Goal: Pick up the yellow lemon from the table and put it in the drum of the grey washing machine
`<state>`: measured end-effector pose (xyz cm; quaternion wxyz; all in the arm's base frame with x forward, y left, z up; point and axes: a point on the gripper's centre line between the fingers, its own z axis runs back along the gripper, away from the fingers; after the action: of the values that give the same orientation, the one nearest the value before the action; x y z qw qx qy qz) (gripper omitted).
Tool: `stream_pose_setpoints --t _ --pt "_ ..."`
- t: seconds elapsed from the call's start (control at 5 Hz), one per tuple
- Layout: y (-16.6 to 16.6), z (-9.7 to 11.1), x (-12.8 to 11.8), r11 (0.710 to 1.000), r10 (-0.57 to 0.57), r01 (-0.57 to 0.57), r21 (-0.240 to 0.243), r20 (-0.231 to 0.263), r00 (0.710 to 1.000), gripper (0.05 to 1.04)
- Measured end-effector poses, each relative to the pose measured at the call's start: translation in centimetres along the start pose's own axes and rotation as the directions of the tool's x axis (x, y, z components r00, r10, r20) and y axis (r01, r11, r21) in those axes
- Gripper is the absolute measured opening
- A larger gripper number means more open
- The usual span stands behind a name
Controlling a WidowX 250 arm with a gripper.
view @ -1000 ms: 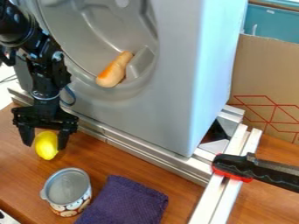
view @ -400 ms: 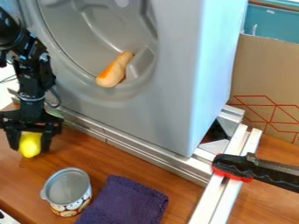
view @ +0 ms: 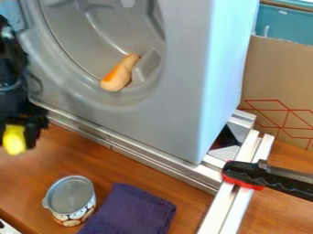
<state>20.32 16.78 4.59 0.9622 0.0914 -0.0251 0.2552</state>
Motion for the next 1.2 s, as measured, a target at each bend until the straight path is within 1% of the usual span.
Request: stream_pose_setpoints --t 0.2,0.4,0.6,0.8,1.0,1.2 --pt "-1.6 1.8 -0.5 0.986 -0.157 0.163 -0.017 0.181 0.971 0.806" --pt "-4.0 3.6 0.9 0.947 -0.306 0.319 0.022 0.356 0.883 0.806" --pt "-5.9 4.9 2.4 0.909 -0.408 0.400 0.117 0.446 0.797 0.806" --pt "-6.7 6.6 4.1 0.901 -0.427 0.400 0.169 0.505 0.750 0.806" --pt "-7.0 8.5 6.4 0.912 -0.405 0.359 0.197 0.563 0.721 0.806" --pt "-7.4 10.0 8.3 0.924 -0.376 0.342 0.173 0.589 0.716 0.806"
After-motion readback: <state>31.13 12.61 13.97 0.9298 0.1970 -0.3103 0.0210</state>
